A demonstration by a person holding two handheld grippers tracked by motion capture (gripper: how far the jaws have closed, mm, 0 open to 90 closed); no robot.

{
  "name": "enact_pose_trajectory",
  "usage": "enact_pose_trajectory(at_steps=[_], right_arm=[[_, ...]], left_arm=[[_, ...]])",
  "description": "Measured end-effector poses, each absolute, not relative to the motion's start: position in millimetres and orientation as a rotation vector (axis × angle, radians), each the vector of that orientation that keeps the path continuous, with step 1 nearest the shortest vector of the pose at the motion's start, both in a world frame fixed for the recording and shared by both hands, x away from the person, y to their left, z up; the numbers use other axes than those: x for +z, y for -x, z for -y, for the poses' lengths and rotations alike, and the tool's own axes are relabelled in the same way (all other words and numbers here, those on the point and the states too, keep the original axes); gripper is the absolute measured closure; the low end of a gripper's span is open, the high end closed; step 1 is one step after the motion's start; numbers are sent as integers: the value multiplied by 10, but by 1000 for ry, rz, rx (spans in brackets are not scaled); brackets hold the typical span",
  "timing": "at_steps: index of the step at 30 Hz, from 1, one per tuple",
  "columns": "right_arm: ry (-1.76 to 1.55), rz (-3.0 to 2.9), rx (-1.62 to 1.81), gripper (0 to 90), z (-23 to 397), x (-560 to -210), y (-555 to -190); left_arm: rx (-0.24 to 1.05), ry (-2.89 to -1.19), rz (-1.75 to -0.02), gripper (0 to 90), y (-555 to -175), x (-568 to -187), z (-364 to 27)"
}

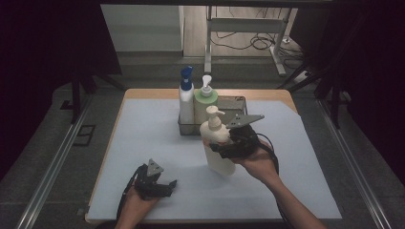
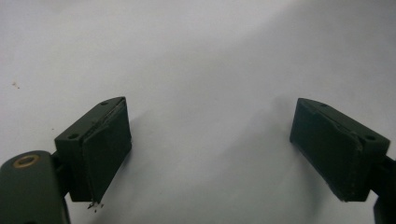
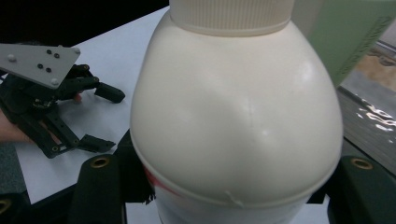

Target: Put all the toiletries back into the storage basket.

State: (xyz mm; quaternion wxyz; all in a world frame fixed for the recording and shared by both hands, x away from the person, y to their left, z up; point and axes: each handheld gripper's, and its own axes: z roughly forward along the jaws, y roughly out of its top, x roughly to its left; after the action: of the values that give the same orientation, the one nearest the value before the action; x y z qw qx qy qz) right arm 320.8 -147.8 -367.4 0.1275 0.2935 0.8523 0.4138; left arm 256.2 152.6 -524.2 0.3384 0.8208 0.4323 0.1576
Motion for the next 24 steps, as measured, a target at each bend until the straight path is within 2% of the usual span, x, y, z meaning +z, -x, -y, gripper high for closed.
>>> enact_pose_trajectory(at_steps=[24], right_arm=[[-965, -2354, 1173, 372, 1795, -3166, -3558]], left_arm=[[407, -2142, -1126, 123, -2562, -5240, -1527]])
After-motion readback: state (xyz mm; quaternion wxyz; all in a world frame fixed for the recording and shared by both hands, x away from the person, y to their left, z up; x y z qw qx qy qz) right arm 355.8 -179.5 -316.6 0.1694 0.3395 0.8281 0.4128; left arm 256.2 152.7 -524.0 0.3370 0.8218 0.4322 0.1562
